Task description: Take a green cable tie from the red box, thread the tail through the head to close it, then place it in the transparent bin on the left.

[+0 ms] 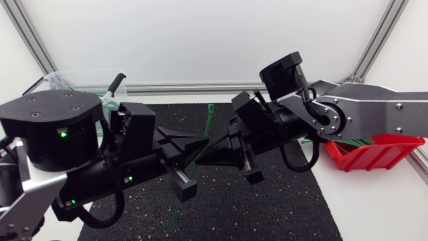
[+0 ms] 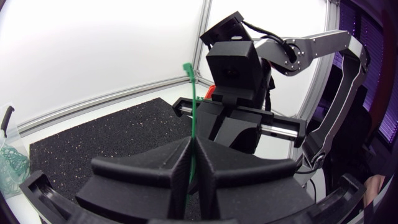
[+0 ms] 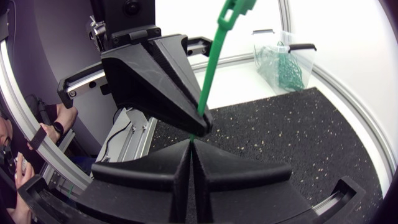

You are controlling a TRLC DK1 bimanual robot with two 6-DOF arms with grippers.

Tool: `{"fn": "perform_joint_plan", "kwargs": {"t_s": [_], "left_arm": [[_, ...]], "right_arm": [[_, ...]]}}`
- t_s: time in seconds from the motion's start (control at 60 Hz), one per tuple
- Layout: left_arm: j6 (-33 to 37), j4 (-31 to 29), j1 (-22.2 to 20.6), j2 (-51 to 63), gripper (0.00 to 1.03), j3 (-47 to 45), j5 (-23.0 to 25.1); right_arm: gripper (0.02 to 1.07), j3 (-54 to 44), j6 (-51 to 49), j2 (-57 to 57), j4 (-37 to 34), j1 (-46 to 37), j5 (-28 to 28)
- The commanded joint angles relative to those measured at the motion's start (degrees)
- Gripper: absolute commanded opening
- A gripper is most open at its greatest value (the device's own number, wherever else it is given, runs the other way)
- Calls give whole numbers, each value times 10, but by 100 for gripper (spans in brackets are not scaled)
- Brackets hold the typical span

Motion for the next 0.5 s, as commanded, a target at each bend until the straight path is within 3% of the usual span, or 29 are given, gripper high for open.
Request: {"fn": "perform_joint_plan", "kwargs": {"t_s": [0.0,0.233,0.383,0.417,0.483], "left_arm": [[28,4,17,-12,16,16,4],[101,-32,92,-28,37,26,95],[91,-114,165,6,58,64,221],[83,-136,187,23,67,76,265],[70,-146,218,44,78,85,322]], "right_arm": [[8,7,1,-1,-38,-8,14],[8,18,-13,-15,-117,-5,60],[8,40,-17,-11,-196,-8,62],[8,41,-18,-10,-205,-8,62],[8,48,-17,-6,-226,-8,64]]}}
